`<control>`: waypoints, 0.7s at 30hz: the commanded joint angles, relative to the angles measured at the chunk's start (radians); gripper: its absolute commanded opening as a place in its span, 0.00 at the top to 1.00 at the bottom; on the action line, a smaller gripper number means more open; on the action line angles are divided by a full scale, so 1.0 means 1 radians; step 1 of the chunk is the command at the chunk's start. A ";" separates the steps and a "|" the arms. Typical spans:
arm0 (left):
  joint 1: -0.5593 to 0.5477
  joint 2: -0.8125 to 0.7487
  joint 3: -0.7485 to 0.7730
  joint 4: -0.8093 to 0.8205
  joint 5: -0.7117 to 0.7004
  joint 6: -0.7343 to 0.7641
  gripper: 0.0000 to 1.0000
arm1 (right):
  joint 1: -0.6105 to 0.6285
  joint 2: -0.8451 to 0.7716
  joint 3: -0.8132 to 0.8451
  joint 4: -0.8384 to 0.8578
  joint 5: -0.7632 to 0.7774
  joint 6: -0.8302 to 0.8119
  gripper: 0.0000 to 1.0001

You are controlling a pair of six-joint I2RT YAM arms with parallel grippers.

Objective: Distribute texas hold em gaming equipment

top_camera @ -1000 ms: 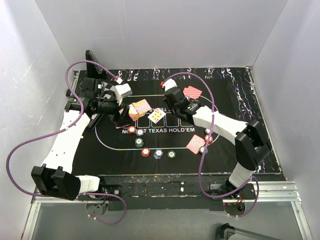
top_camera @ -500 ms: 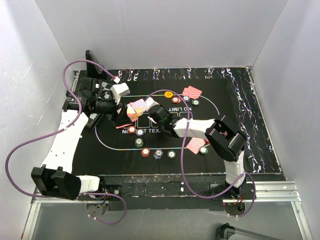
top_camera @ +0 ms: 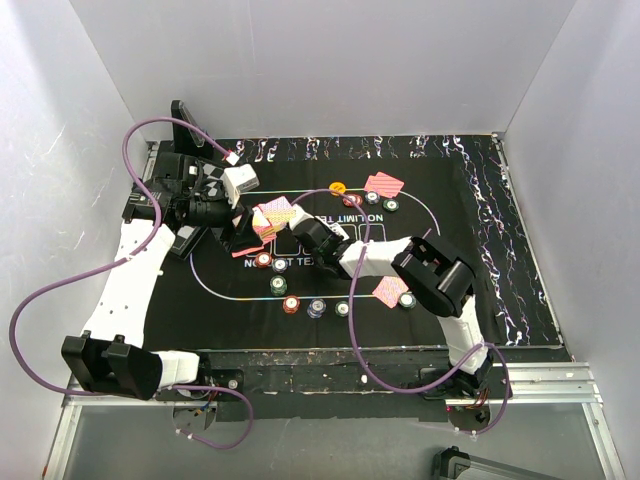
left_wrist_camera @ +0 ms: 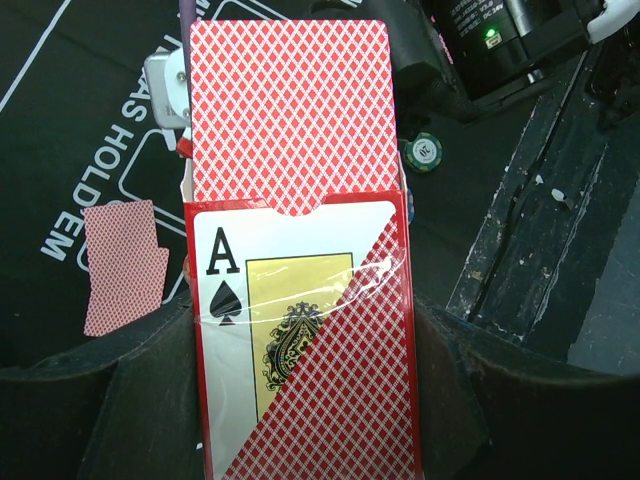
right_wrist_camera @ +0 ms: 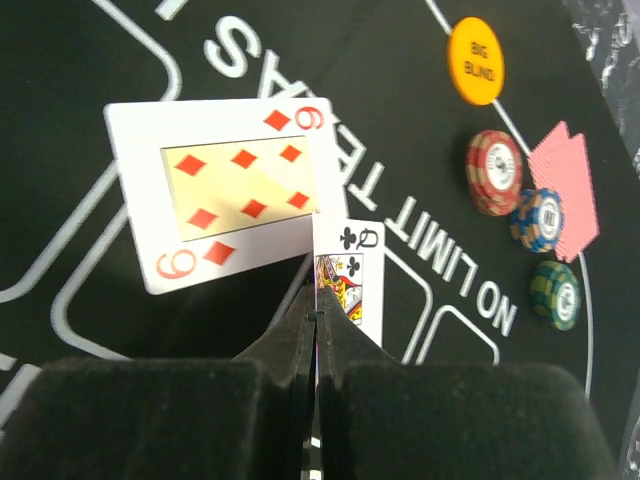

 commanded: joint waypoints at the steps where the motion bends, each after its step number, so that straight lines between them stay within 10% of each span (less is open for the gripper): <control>1: 0.006 -0.023 0.051 -0.007 0.038 0.017 1.00 | 0.027 0.029 0.057 -0.030 -0.025 0.062 0.99; 21: 0.006 -0.017 0.088 -0.022 0.026 0.021 1.00 | 0.048 0.017 0.043 -0.139 -0.171 0.171 0.34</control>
